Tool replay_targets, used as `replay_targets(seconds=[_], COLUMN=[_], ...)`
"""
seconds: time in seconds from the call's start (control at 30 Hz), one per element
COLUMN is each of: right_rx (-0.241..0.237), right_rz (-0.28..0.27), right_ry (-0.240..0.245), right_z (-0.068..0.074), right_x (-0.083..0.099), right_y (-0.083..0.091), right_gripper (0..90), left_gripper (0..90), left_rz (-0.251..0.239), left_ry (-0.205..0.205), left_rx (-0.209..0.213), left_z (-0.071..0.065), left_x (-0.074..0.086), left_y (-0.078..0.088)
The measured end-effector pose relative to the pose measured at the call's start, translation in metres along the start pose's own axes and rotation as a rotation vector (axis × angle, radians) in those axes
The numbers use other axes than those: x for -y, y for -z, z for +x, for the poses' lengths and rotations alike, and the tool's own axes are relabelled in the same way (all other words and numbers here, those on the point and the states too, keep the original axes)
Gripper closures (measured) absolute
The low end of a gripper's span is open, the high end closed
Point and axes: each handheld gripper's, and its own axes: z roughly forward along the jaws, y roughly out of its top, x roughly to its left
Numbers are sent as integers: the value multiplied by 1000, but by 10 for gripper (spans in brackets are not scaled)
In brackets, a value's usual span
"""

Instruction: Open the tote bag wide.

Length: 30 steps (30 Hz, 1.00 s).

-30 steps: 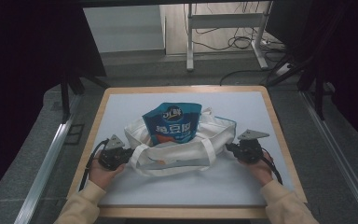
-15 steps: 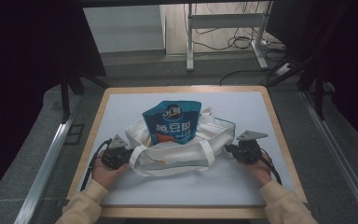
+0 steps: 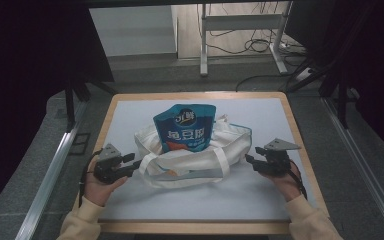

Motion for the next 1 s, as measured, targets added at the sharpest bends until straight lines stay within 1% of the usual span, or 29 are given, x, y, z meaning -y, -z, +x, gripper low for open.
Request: replay_targets(seconds=[0.07,0.13,0.17,0.2,0.23,0.27,0.3,0.4,0.47,0.5,0.57,0.63,0.67,0.7,0.77,0.8,0.87,1.0], right_rx=[0,2,14,16,12,6,-4,-31,-45,-53,-72,-87,-95,-101,-113,-117,-122,-126], right_rz=[-32,-56,-81,-92,-106,-115,-123,-135,-136,-138,-132,-126,-120,-113,-99,-87,-72,-58], right_ry=[-13,-24,-24,-18,-8,-1,3,27,41,47,58,62,67,69,74,78,81,75], right_z=[-2,-3,-3,-3,-2,-1,0,3,6,8,11,15,17,19,21,23,24,25], right_x=[-5,-10,-15,-18,-24,-29,-35,-52,-64,-70,-80,-86,-88,-88,-87,-85,-82,-75], right_y=[9,17,21,24,27,29,30,30,27,24,18,11,7,3,-4,-8,-13,-19], right_gripper=[455,459,487,510,542,574,619,749,828,852,870,875,875,877,879,880,882,887], left_gripper=[524,544,600,634,684,725,759,834,853,856,864,877,881,886,889,892,894,894], left_rz=[-35,-54,-55,-64,-72,-72,-78,-88,-84,-80,-68,-57,-58,-42,-5,0,25,59], left_ry=[22,37,45,49,45,45,29,5,-13,-15,-21,-27,-17,-21,-26,-15,-10,-24], left_rx=[-6,-8,-6,11,17,17,20,41,55,62,73,84,90,91,85,89,95,90], left_z=[2,2,2,2,0,0,-3,-7,-12,-13,-15,-17,-17,-16,-14,-13,-11,-11], left_x=[-6,-14,-18,-24,-29,-29,-41,-57,-70,-74,-80,-80,-78,-75,-69,-65,-59,-51], left_y=[11,18,20,23,25,25,27,25,18,14,5,-5,-9,-12,-19,-22,-27,-32])
